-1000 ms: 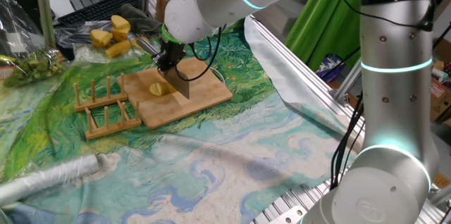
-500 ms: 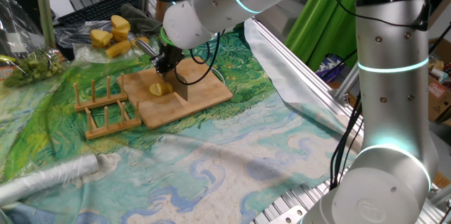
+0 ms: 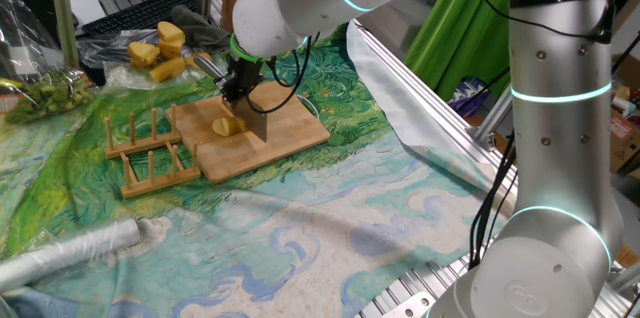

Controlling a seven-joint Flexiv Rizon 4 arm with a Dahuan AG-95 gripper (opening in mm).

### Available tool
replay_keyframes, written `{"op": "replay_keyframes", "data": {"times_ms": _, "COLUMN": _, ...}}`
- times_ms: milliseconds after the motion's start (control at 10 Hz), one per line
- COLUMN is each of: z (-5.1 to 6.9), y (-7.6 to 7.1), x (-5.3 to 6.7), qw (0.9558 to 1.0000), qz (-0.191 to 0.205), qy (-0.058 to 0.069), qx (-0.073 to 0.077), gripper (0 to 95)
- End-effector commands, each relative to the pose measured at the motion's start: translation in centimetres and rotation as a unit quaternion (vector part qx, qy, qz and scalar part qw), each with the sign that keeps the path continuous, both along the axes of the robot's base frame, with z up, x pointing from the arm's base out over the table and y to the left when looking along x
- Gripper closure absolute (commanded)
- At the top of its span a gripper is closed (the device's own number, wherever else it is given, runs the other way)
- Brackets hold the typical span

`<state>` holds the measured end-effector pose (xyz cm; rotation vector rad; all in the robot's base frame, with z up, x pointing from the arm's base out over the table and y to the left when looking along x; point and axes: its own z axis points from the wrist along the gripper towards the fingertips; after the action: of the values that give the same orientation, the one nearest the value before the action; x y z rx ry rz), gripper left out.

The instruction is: Chop the potatoes

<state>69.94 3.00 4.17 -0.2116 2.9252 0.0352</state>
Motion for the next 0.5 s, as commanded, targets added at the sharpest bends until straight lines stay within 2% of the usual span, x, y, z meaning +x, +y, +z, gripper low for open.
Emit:
{"op": "replay_keyframes", "data": {"times_ms": 100, "z": 0.63, "y": -0.12, "x": -0.28, "qw": 1.0, "qz": 0.002, "qy": 0.001, "qx": -0.002, "gripper": 95.0}}
{"op": "replay_keyframes", "data": {"times_ms": 500, "z": 1.15, "y": -0.24, "x": -0.42, "qw": 1.0, "qz": 0.005, "qy": -0.002, "qx": -0.005, "gripper": 95.0}}
